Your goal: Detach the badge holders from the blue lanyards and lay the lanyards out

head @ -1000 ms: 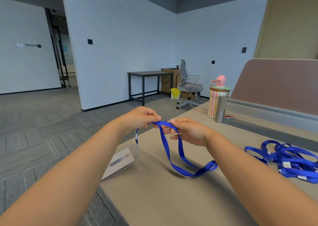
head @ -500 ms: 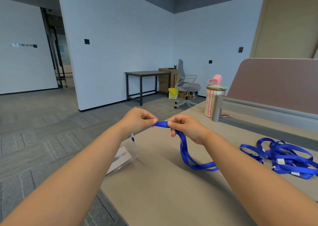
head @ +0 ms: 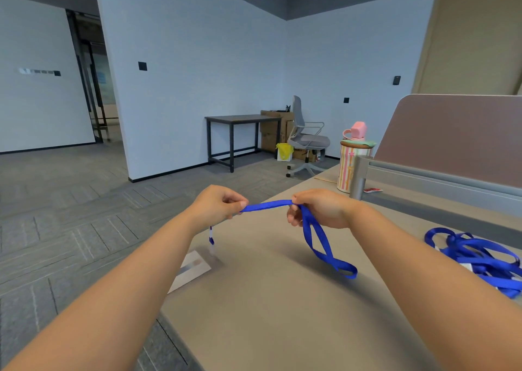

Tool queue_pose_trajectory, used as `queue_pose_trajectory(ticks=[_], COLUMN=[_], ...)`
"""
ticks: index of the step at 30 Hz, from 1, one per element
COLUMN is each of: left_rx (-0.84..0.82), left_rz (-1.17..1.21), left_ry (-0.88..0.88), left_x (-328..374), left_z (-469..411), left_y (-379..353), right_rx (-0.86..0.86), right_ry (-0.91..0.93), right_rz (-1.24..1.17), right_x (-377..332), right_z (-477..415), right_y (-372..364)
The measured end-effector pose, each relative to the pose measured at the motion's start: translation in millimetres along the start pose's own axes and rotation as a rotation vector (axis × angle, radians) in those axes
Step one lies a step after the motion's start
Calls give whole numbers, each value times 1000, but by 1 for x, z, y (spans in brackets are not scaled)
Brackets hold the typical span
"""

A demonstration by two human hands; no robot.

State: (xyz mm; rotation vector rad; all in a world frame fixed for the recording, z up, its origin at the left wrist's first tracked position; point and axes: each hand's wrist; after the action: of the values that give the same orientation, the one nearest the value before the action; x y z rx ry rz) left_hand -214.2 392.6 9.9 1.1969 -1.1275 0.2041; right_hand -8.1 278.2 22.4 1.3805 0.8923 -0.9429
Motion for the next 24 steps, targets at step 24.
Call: queue_pose_trajectory(ticks=[24], left_rx=[-400], left_rz=[26], left_ry=[-194], left_x=[77], left_z=[-58], left_y=[-93], right_rx=[96], right_ry=[25], right_rz=[307], right_x=[26], right_z=[28], right_y=[83])
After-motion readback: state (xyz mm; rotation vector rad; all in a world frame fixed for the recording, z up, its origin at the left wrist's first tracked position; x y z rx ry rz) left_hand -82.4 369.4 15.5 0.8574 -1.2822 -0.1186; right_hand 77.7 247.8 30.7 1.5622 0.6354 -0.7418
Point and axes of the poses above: each hand's wrist, its own z-axis away from the middle knuckle, its own y-axis out of the back of the hand, x = y × z, and after that the axes turned 8 degrees about y, right-handed
